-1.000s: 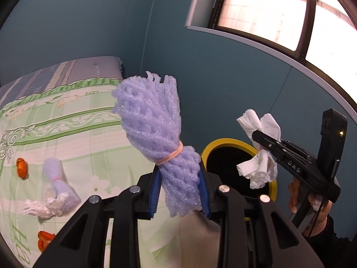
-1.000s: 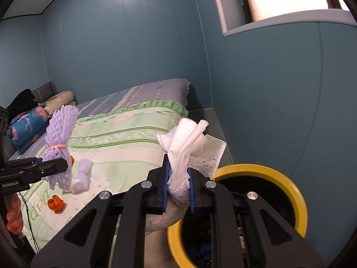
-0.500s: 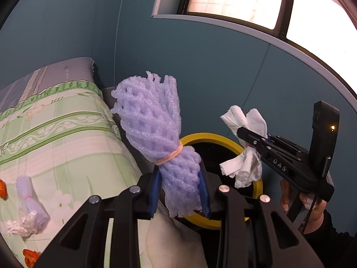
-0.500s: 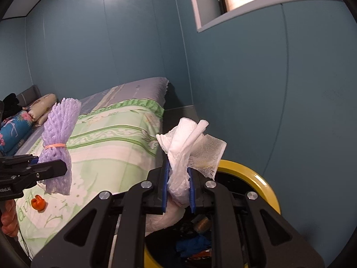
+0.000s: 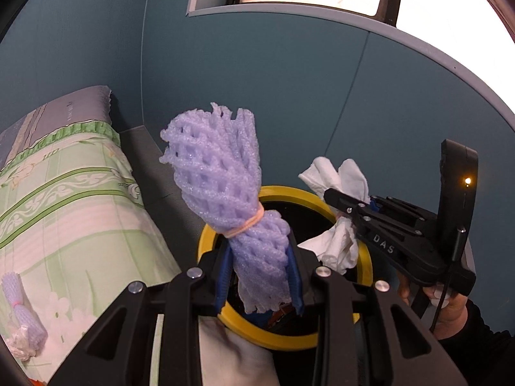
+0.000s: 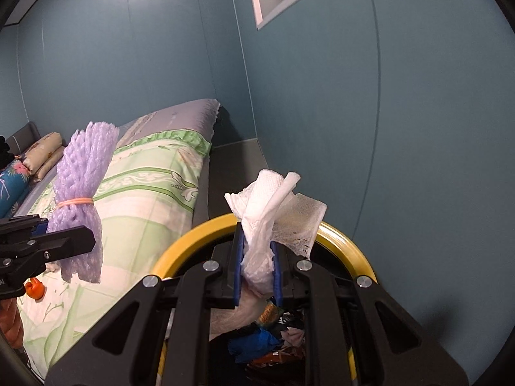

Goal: Collect trash
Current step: 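Carry the foam net and tissues with both tools to the yellow bin, then open both tools over the yellow bin, dropping the foam net and tissues, then move both tools back over the orange peel and foam net on the bed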

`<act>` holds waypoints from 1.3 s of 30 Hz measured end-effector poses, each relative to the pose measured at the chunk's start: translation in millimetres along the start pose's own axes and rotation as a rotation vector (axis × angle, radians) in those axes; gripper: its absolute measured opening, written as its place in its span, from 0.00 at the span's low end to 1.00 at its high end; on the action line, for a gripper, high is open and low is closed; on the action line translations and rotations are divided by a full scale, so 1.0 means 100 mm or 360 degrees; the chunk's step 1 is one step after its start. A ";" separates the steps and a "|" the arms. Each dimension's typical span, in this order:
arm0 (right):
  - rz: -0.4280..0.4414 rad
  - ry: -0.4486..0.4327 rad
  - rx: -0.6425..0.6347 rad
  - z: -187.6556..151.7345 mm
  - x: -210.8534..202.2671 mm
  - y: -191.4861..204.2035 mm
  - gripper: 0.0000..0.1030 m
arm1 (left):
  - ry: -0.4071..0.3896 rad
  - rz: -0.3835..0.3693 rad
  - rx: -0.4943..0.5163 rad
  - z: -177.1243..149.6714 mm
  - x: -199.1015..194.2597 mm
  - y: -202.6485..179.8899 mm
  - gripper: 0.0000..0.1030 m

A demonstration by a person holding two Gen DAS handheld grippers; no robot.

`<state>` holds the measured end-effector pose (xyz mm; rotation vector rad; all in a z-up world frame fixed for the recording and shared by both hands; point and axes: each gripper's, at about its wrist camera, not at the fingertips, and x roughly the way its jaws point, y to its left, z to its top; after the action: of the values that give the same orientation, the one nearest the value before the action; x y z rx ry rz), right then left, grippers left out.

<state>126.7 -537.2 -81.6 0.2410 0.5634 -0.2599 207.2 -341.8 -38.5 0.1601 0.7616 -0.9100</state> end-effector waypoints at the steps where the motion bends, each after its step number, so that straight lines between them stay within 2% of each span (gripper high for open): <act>1: -0.0003 0.0005 0.0003 0.00 0.02 -0.01 0.13 | 0.0001 -0.0001 0.0007 0.00 0.03 -0.02 0.27; 14: -0.0081 0.0071 0.0044 -0.12 0.17 -0.11 0.15 | 0.0082 -0.0055 -0.0071 -0.05 0.46 0.02 0.30; 17: -0.0072 0.0086 0.0075 -0.13 0.18 -0.15 0.15 | 0.0108 -0.0074 -0.0132 -0.05 0.54 0.09 0.37; 18: -0.0075 0.0088 0.0077 -0.12 0.21 -0.16 0.17 | 0.0117 -0.0089 -0.0165 -0.06 0.56 0.12 0.42; 19: -0.0082 0.0087 0.0080 -0.12 0.22 -0.16 0.19 | 0.0121 -0.0090 -0.0185 -0.07 0.57 0.14 0.53; 21: -0.0082 0.0095 0.0087 -0.10 0.26 -0.18 0.30 | 0.0113 -0.0081 -0.0233 -0.08 0.57 0.20 0.63; 23: -0.0084 0.0090 0.0101 -0.09 0.26 -0.19 0.35 | 0.0110 -0.0089 -0.0254 -0.09 0.55 0.22 0.63; 28: -0.0091 0.0074 0.0131 -0.08 0.22 -0.22 0.41 | 0.0081 -0.0087 -0.0353 -0.10 0.46 0.38 0.76; 32: -0.0086 0.0049 0.0135 -0.06 0.14 -0.19 0.43 | 0.0038 -0.0050 -0.0415 -0.11 0.34 0.52 0.80; 39: -0.0020 -0.0023 0.0096 0.01 -0.08 0.01 0.55 | -0.0047 0.0037 -0.0473 -0.12 0.06 0.76 0.85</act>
<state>121.1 -535.2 -76.0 0.2936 0.5435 -0.2911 260.6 -293.5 -65.0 -0.1056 0.8561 -0.7658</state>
